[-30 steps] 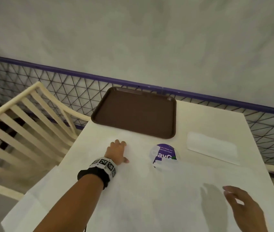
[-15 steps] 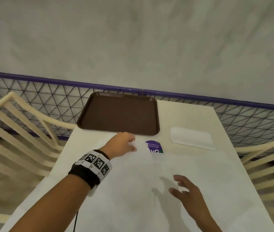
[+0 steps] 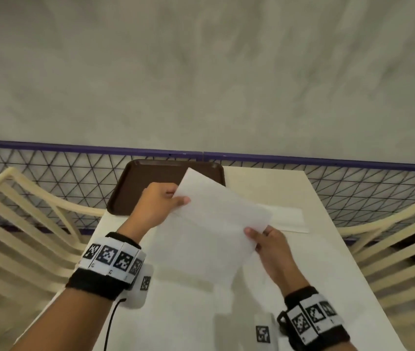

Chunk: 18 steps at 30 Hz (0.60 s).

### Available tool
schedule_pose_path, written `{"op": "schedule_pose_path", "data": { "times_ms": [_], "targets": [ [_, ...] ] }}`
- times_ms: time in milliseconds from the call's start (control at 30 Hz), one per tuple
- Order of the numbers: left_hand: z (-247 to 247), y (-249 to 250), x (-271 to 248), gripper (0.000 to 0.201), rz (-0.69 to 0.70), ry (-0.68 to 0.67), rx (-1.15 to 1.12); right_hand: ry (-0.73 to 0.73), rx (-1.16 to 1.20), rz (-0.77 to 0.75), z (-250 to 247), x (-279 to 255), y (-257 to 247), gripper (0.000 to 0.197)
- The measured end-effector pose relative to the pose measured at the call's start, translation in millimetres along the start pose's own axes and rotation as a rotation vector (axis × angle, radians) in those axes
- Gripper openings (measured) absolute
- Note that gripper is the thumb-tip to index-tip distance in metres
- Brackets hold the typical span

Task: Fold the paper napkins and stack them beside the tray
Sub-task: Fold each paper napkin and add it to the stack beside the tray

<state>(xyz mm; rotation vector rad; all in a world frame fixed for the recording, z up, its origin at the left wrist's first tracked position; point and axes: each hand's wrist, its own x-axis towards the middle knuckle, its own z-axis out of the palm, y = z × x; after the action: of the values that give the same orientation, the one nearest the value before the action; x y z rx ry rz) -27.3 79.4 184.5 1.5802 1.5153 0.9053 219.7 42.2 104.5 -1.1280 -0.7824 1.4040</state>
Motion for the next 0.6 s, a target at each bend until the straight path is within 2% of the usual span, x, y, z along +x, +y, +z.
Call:
{"op": "schedule_pose_path", "data": {
  "times_ms": [100,167,300,400,500,533,600],
  "targets": [
    [12,-14,-21,0.015,0.015,0.039,-0.171,-0.002,-0.177,-0.170,-15,-15,-26,0.028],
    [24,-28,-41,0.011,0.030,0.021,-0.228,-0.020,-0.268,-0.194,-28,-30,-27,0.024],
    [53,-81,-84,0.037,-0.009,-0.077,-0.172,-0.060,-0.456,-0.092,-65,-56,13,0.027],
    [76,-135,-112,0.054,0.057,-0.189,-0.008,-0.097,-0.623,0.046,-89,-74,55,0.022],
    [92,-176,-131,0.063,0.098,-0.355,0.253,-0.130,-0.754,0.108,-103,-92,91,0.038],
    [96,-184,-136,0.067,0.083,-0.402,0.289,-0.129,-0.778,0.115,-106,-96,99,0.045],
    [102,-187,-142,0.058,0.009,-0.442,0.281,-0.119,-0.792,0.139,-108,-101,109,0.051]
  ]
}}
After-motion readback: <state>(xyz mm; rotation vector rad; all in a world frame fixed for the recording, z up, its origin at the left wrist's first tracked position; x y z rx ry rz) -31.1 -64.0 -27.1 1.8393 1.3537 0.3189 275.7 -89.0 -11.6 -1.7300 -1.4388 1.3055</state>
